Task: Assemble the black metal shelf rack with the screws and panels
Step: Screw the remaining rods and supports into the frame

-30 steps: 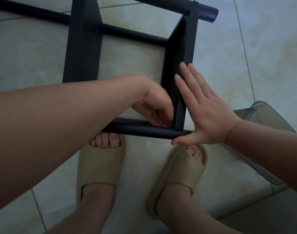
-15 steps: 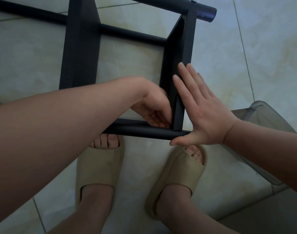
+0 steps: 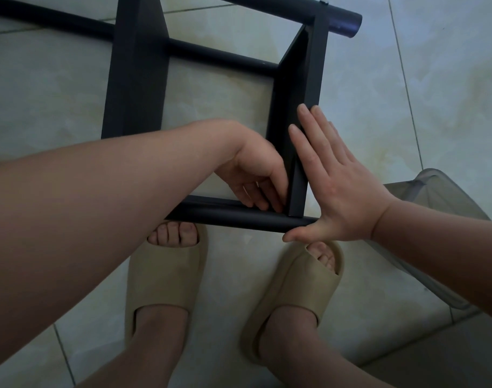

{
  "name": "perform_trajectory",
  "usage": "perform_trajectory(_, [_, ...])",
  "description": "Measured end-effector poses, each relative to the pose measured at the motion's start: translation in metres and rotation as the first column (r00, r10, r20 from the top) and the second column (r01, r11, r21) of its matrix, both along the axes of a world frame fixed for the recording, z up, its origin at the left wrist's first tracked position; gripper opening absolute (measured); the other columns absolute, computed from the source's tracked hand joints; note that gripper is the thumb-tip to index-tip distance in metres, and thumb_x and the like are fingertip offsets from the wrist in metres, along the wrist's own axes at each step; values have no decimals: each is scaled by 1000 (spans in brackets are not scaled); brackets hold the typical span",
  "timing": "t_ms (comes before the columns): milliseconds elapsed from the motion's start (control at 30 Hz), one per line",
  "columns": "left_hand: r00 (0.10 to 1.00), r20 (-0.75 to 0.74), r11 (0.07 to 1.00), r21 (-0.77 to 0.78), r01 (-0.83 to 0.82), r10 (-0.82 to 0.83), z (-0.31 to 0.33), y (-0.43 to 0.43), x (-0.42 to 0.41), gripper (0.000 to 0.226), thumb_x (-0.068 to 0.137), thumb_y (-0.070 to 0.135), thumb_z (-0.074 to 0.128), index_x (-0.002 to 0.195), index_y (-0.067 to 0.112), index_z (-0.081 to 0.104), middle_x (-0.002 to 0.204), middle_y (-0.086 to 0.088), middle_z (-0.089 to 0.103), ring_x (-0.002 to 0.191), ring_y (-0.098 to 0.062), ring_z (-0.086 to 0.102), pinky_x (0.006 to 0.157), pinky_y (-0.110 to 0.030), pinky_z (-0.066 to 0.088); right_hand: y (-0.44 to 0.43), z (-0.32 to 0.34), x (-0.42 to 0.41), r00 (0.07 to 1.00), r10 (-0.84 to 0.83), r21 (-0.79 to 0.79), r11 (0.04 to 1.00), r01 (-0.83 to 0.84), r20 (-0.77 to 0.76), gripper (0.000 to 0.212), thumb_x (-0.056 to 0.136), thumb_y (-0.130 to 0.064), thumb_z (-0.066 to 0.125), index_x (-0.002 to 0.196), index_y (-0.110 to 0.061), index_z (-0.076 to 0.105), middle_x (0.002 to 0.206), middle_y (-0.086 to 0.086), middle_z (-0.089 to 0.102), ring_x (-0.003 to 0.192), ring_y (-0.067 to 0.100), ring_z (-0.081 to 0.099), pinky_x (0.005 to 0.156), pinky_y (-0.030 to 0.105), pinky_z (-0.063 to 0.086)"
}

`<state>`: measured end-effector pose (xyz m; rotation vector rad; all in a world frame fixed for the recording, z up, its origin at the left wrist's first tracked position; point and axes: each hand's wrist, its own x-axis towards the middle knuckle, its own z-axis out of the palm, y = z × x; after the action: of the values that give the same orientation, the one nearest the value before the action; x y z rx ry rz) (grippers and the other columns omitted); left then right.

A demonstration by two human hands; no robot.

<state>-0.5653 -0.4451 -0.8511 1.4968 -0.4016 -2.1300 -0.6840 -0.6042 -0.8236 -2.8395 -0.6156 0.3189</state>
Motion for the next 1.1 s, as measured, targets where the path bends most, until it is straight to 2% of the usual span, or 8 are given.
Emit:
perform_trajectory(100, [999,40,1000,-12,24,-24,-1,-3,-4,7,91,13,65,92,16,72,81,2,71,68,-12,57,71,-25,47,0,0,0,1000,0,1,1000,0,-4,137,74,-95,45,158,8,11,166,29,2,155,43,-3,124,61,13])
perform_trajectory(267, [998,54,1000,-28,-9,11,-4,-4,-5,7,90,7,66,90,12,70,75,2,71,65,-10,56,63,-21,44,0,1,0,1000,2,5,1000,-2,-6,136,74,-94,44,158,8,11,166,29,2,155,44,-4,124,61,13])
perform_trajectory(467, [999,29,1000,-24,14,-13,-3,-1,-2,12,90,8,65,99,13,70,85,2,70,72,-11,57,71,-24,45,0,1,1,1000,-1,3,1000,1,-12,137,74,-94,44,158,8,11,166,29,1,155,43,-5,125,60,12])
perform_trajectory(600, [999,-14,999,5,40,-40,1,2,2,12,91,17,63,98,17,73,95,2,70,74,-12,59,77,-27,47,0,1,1,1000,0,4,1000,1,-19,136,74,-95,43,158,8,10,166,29,0,155,43,-6,125,60,12])
perform_trajectory(667, [1000,14,1000,-2,22,-22,0,1,1,10,91,18,65,95,18,74,92,2,72,70,-12,56,75,-27,46,0,1,1,1000,0,7,1000,0,-22,137,74,-94,44,158,7,10,166,28,-1,155,43,-6,124,61,12])
perform_trajectory(800, [998,57,1000,-17,-25,26,-3,-1,-6,7,88,9,68,86,15,71,76,2,72,65,-11,52,67,-23,44,0,2,1,1000,-1,0,1000,1,-24,137,74,-94,45,158,7,9,166,29,-1,155,43,-6,125,60,11])
perform_trajectory(1000, [998,42,999,-25,-35,36,-4,-1,-6,8,88,5,67,87,13,71,72,3,71,63,-9,52,65,-21,43,1,2,1,1000,1,-1,1000,-1,-19,137,73,-94,46,158,8,10,166,29,0,155,44,-5,125,60,12])
perform_trajectory(1100, [999,23,999,-31,-22,23,-4,1,-4,10,88,5,67,94,12,70,73,3,70,65,-9,54,67,-21,45,0,2,1,1000,0,-3,1000,0,-17,137,74,-94,46,158,8,10,166,29,0,155,44,-5,125,60,11])
